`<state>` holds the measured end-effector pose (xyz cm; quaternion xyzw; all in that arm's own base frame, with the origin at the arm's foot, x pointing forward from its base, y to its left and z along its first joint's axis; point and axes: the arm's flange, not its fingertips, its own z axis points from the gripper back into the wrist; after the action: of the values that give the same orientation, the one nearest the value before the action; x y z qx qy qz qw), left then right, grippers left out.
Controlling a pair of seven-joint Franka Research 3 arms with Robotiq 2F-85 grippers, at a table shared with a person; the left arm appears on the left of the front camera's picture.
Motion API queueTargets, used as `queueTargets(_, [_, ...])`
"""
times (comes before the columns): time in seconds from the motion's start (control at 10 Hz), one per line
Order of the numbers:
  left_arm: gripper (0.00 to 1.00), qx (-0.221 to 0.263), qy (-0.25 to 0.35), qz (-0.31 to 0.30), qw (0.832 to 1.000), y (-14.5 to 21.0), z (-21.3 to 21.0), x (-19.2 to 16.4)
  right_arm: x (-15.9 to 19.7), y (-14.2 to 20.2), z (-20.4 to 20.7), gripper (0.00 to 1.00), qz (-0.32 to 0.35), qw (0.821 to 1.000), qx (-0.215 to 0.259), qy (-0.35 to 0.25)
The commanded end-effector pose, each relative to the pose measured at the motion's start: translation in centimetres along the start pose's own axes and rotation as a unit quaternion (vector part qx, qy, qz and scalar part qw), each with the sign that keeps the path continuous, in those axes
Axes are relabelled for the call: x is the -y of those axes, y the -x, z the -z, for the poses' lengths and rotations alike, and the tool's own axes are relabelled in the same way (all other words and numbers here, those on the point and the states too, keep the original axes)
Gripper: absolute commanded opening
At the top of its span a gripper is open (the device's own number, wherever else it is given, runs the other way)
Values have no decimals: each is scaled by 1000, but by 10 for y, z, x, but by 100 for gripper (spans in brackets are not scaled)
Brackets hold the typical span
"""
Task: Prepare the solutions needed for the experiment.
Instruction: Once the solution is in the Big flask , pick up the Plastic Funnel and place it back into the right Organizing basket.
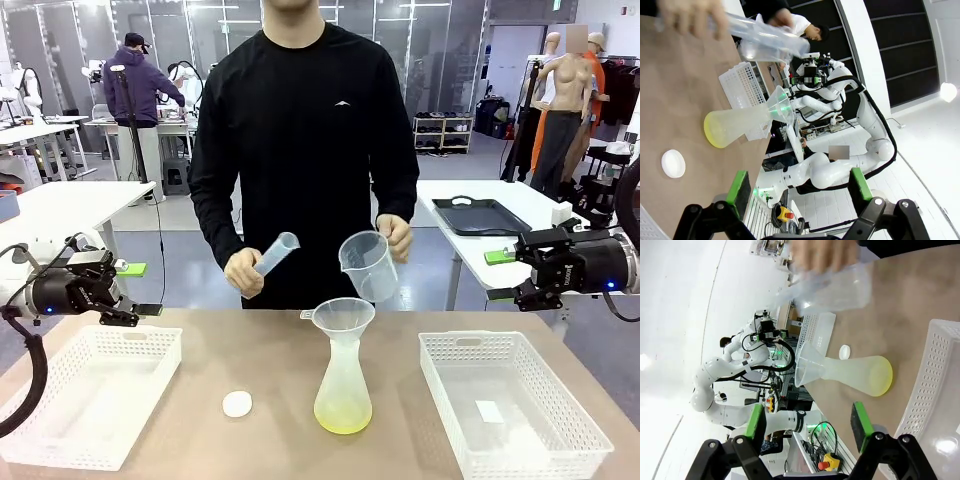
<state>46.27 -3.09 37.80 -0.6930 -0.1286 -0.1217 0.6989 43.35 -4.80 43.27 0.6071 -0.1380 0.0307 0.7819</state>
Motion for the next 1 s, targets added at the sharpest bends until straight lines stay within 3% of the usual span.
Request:
queueTargets(0.0, [100,3,2,1,1000,1,0,3,0,0,0,86,0,1000,0,0])
queueTargets(0.1, [100,3,2,1,1000,1,0,3,-19,8,7,86,-13,999,-14,33])
queueTargets(0.2, [100,3,2,1,1000,1,0,3,-40,14,17,86,-28,994,2,107])
queueTargets(0.4, [100,3,2,1,1000,1,0,3,-79,27,39,86,-42,985,-22,167])
queueTargets(0.6, [100,3,2,1,1000,1,0,3,-104,30,57,86,-37,971,-18,236])
queueTargets(0.9, [100,3,2,1,1000,1,0,3,-121,34,82,86,-51,930,-23,362])
